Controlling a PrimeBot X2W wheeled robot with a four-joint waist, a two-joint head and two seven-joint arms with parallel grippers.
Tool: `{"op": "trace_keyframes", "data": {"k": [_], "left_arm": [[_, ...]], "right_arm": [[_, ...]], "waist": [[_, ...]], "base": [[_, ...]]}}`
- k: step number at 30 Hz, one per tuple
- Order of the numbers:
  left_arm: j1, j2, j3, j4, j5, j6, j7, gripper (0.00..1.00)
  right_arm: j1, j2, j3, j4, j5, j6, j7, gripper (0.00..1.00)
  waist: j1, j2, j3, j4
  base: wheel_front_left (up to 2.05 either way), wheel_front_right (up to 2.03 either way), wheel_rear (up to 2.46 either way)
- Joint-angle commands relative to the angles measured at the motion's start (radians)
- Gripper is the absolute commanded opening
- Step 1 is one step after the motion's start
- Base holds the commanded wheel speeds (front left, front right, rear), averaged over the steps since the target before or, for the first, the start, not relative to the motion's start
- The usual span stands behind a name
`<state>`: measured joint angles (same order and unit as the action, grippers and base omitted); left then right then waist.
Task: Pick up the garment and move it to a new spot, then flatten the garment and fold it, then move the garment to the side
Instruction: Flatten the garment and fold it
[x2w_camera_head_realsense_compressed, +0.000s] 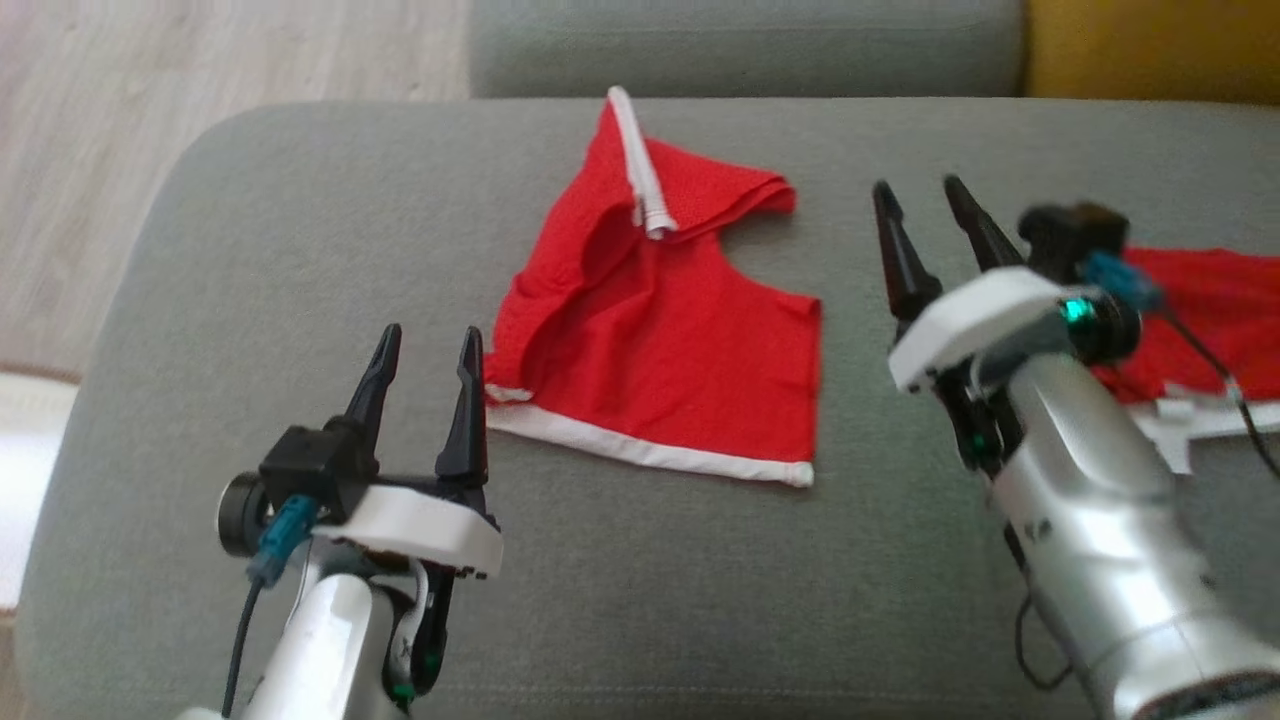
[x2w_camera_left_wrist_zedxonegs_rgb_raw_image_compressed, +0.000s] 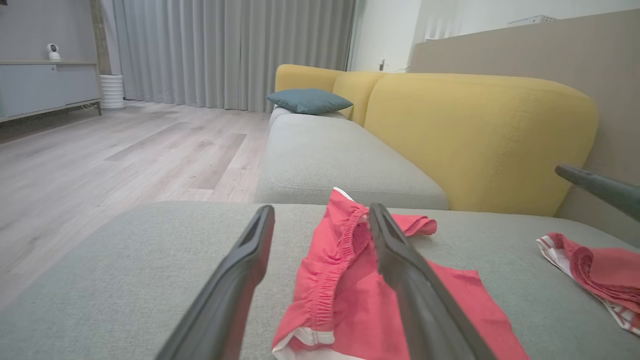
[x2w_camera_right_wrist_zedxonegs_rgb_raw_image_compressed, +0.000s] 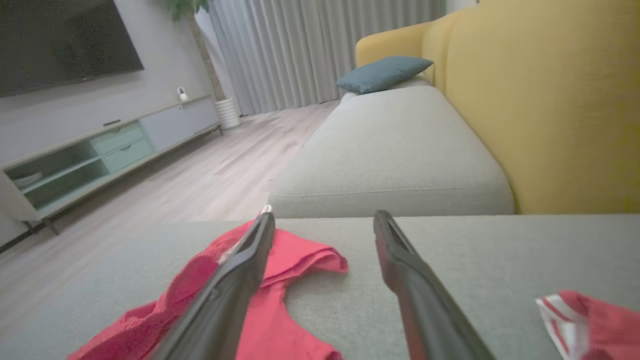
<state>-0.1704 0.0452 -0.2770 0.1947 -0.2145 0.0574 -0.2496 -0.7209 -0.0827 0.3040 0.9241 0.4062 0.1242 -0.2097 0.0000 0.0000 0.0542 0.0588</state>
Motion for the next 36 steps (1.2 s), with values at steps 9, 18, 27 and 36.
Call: {"op": "trace_keyframes", "data": {"k": [9, 18, 27, 36], "left_arm": [[0.006, 0.006, 0.044, -0.056, 0.014, -0.011, -0.012, 1.00], [-0.004, 0.005, 0.014, -0.051, 0.012, -0.017, -0.012, 1.00], [-0.021, 0.005, -0.001, -0.039, 0.011, -0.020, -0.012, 1.00], [-0.028, 0.005, -0.010, -0.031, 0.009, -0.018, -0.012, 1.00]], "right_arm": [[0.272, 0.021, -0.123, -0.231, -0.008, 0.007, -0.019, 1.00], [0.439, 0.032, -0.135, -0.415, 0.005, 0.007, 0.069, 1.00], [0.491, 0.032, 0.011, -0.398, 0.073, 0.007, 0.216, 1.00], [0.453, 0.032, 0.036, -0.297, 0.158, 0.007, 0.232, 1.00]], "waist": [[0.0000, 0.0000, -0.015, -0.059], [0.0000, 0.0000, 0.027, -0.028], [0.0000, 0.0000, 0.064, 0.034], [0.0000, 0.0000, 0.076, 0.078]], "base": [[0.00, 0.00, 0.00], [0.00, 0.00, 0.00], [0.00, 0.00, 0.00], [0.00, 0.00, 0.00]]}}
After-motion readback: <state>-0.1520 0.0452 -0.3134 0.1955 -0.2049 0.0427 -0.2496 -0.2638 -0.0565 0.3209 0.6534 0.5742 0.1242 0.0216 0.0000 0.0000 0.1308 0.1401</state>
